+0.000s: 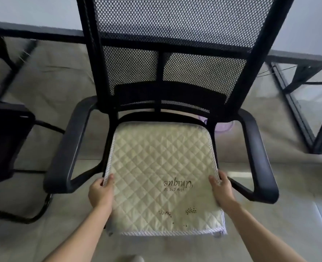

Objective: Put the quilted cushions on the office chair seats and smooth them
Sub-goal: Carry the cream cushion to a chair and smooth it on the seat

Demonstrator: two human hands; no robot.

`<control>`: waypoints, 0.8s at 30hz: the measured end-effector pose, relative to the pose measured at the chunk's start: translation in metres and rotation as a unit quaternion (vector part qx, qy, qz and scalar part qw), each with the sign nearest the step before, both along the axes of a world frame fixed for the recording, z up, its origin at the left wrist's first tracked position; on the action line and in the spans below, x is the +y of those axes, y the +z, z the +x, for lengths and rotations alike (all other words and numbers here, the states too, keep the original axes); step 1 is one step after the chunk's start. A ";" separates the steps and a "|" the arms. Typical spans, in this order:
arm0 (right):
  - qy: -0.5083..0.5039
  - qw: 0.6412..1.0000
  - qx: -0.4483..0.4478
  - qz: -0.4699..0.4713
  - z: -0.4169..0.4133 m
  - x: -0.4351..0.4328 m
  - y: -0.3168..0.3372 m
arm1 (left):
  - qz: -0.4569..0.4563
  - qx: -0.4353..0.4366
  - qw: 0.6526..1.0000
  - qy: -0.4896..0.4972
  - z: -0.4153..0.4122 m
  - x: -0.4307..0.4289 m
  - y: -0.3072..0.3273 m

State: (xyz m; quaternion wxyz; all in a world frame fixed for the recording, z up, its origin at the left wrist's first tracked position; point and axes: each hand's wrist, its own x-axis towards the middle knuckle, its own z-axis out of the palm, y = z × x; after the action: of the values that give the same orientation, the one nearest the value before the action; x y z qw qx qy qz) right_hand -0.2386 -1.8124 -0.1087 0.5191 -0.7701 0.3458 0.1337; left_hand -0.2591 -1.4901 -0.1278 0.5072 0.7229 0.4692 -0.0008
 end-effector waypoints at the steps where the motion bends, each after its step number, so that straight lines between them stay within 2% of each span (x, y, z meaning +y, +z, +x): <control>1: -0.004 1.000 -0.003 -0.001 0.000 0.001 -0.004 | 0.007 0.001 1.000 0.002 -0.003 0.001 -0.006; 13: 0.002 0.998 -0.007 -0.065 0.006 0.006 -0.008 | 0.109 0.074 0.991 -0.020 -0.010 -0.005 -0.016; 15: 0.008 0.993 0.010 -0.119 0.008 0.007 -0.001 | 0.122 0.088 0.989 -0.015 -0.011 -0.008 -0.006; 17: 0.029 0.982 0.003 -0.189 0.013 0.009 0.008 | 0.181 0.080 0.980 -0.025 -0.014 -0.013 0.005; 19: 0.094 0.960 -0.029 -0.262 0.021 0.018 0.018 | 0.274 0.026 0.958 -0.079 -0.013 -0.025 0.013; 21: 0.192 0.928 -0.059 -0.315 0.032 0.034 0.023 | 0.331 -0.045 0.926 -0.175 -0.001 -0.039 0.015; 24: 0.329 0.871 -0.096 -0.351 0.051 0.065 0.016 | 0.345 -0.039 0.874 -0.339 0.041 -0.061 0.014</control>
State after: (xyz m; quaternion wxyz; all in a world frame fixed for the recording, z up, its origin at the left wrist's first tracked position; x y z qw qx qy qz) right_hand -0.1877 -1.7471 -0.0928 0.1710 -0.9799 0.0455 0.0921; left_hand -0.2183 -1.5515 -0.1138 0.2115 0.9663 0.1455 0.0170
